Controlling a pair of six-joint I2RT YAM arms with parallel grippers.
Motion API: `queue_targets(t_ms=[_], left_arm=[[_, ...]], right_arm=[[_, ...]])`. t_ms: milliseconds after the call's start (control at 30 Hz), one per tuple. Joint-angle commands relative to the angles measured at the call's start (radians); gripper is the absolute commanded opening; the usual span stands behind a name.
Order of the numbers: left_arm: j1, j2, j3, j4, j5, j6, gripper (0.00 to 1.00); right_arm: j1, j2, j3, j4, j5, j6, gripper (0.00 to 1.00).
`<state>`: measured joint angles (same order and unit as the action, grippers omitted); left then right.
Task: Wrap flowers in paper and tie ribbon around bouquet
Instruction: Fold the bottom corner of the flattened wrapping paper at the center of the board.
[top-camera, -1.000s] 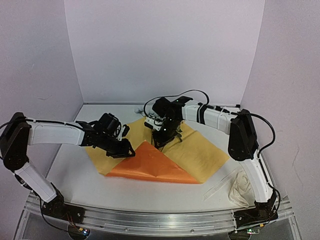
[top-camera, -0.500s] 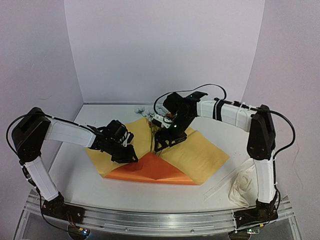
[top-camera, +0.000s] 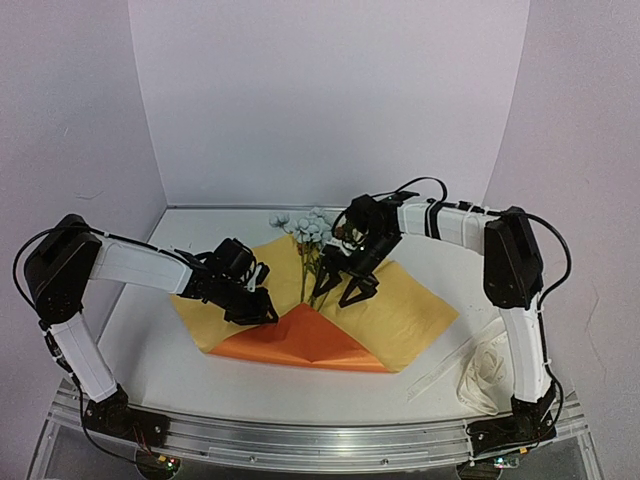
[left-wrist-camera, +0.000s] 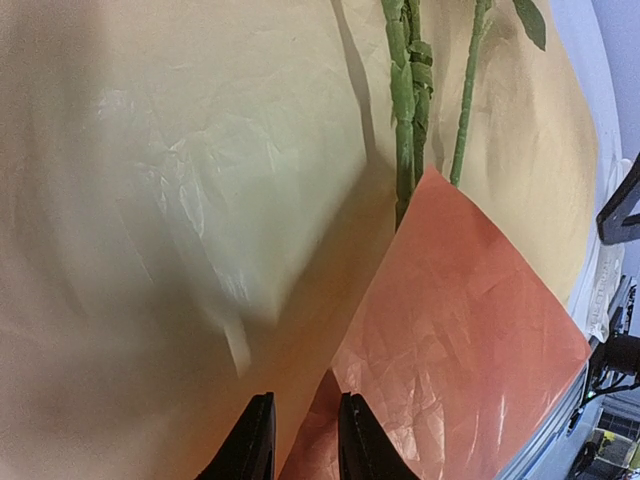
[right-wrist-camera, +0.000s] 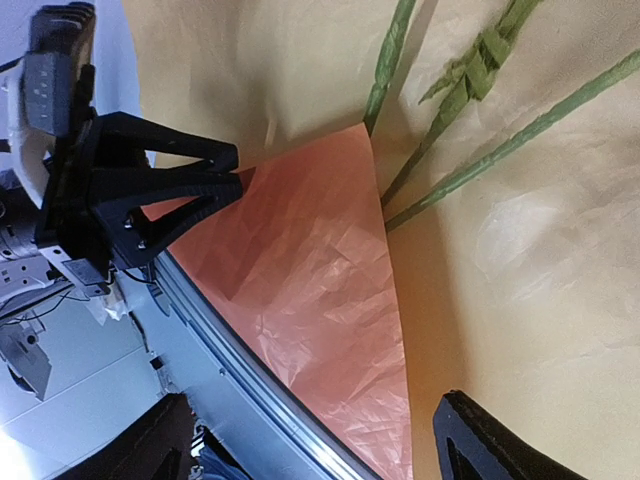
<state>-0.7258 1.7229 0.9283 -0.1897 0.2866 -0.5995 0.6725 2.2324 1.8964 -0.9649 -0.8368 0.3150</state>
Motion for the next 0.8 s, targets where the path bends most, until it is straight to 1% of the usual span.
queue_targets(t_ms=[0, 200, 500, 633, 767], left_arm=[[0.0, 0.002, 0.038, 0.027, 0.014, 0.006, 0.23], [-0.002, 0.001, 0.036, 0.031, 0.018, 0.004, 0.23], [-0.005, 0.003, 0.037, 0.031, 0.021, 0.004, 0.23], [-0.006, 0.004, 0.039, 0.029, 0.02, 0.004, 0.23], [-0.006, 0.004, 0.042, 0.029, 0.019, 0.004, 0.23]], right_arm=[[0.01, 0.019, -0.044, 0.018, -0.064, 0.049, 0.82], [0.01, 0.03, -0.119, 0.113, -0.075, 0.103, 0.77], [0.012, 0.016, -0.231, 0.226, -0.067, 0.146, 0.74], [0.016, 0.02, -0.252, 0.287, -0.087, 0.195, 0.66], [0.025, 0.013, -0.279, 0.346, -0.096, 0.232, 0.54]])
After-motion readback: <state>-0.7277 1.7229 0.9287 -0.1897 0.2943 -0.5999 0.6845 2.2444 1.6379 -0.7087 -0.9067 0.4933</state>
